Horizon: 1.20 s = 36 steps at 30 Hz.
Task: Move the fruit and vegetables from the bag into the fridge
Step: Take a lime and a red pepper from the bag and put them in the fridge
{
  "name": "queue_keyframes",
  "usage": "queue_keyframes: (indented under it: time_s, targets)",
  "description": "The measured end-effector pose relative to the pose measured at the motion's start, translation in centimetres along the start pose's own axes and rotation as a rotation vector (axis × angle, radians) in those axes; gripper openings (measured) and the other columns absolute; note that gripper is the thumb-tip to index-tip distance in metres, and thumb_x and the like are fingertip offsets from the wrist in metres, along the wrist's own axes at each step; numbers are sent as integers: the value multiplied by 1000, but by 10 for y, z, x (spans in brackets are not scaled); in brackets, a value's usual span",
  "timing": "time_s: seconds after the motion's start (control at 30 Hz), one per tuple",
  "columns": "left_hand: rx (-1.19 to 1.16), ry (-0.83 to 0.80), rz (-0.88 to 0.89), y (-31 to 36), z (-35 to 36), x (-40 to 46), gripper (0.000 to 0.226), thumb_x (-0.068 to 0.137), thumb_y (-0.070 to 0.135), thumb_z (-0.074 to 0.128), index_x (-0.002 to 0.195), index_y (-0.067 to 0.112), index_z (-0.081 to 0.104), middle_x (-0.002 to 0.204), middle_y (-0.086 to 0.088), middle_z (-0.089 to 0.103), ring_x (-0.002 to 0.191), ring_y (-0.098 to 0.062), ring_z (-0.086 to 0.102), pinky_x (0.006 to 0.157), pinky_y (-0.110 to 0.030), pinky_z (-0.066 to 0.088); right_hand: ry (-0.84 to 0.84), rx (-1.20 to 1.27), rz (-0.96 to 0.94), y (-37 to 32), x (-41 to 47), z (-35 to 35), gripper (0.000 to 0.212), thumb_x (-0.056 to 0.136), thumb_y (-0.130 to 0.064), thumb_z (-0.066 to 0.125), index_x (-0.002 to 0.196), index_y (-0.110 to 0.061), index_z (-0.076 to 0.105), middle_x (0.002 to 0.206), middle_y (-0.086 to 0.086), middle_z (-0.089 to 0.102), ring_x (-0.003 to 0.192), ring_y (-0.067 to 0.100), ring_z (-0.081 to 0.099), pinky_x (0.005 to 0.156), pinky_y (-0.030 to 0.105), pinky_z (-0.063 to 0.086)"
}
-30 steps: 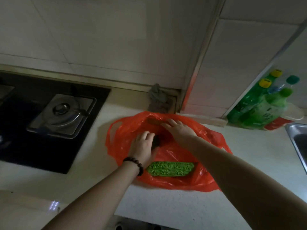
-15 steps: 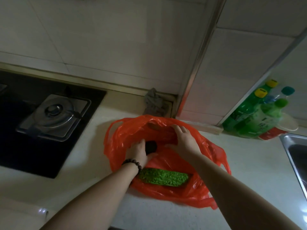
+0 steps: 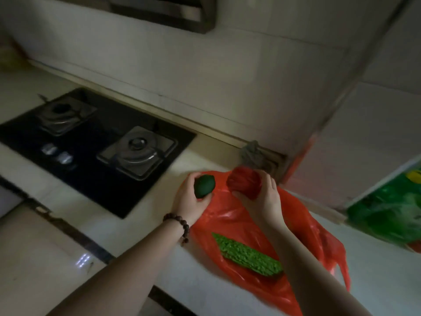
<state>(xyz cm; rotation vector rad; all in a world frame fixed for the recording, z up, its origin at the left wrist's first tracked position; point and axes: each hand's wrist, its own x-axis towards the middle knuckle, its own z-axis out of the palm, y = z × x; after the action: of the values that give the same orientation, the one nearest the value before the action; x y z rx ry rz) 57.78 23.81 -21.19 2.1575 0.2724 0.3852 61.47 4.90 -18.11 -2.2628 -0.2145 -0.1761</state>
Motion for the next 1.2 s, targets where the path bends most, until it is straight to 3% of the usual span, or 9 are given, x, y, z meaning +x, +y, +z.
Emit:
queue_keyframes:
  time_s: [0.17,0.3,0.43,0.57,0.7,0.97,1.07,1.2]
  targets:
    - [18,164,-105,-22,-92,0,54,74,25,77,122,19,52,116,6,57,103,-6,53,85,-17,42,-174,122,-128,-78,-4,57,73,69,-47,77,127,-21,42,119,-1,50,101,12,53,87,25,45]
    - [76,332,-171,-55,-175,-18,56,74,29,77,122,19,51,117,5,55,106,-10,51,88,-25,45,-334,222,-209,-139,-18,115,71,71,-48,76,127,-27,39,122,-2,50,103,13,55,86,27,46]
    - [85,466,-246,-102,-258,-51,59,74,37,75,124,18,49,118,-3,57,107,-18,55,91,-38,50,-468,260,-282,-210,-41,175,72,70,-45,76,128,-25,39,121,-6,45,99,6,47,81,18,37]
    - [142,614,-314,-140,-341,-86,58,75,38,74,124,18,49,118,-4,58,106,-20,55,91,-37,49,-595,326,-356,-283,-71,238,70,67,-46,78,124,-26,43,118,-6,47,96,7,51,74,7,34]
    - [135,750,-327,-176,-430,-115,49,76,28,74,118,18,51,113,-2,59,98,-15,55,81,-24,47,-684,361,-418,-360,-108,309,73,65,-48,77,127,-25,43,122,-5,46,103,12,54,81,17,39]
    - [193,927,-335,-260,-601,-142,52,75,25,77,120,17,51,111,3,55,98,-9,51,87,-27,48,-741,404,-575,-521,-166,434,77,68,-52,73,132,-30,34,125,-11,43,108,10,49,91,29,46]
    - [212,970,-332,-283,-651,-141,54,76,27,76,121,17,50,115,-1,56,100,-9,50,89,-28,47,-746,408,-629,-568,-176,473,76,70,-52,73,131,-34,33,126,-11,43,106,6,46,86,24,43]
    - [221,1019,-344,-314,-708,-131,53,75,26,76,121,15,51,116,-3,57,102,-13,53,91,-34,49,-754,418,-679,-619,-179,527,75,70,-48,75,132,-30,36,130,-6,44,105,4,45,74,8,33]
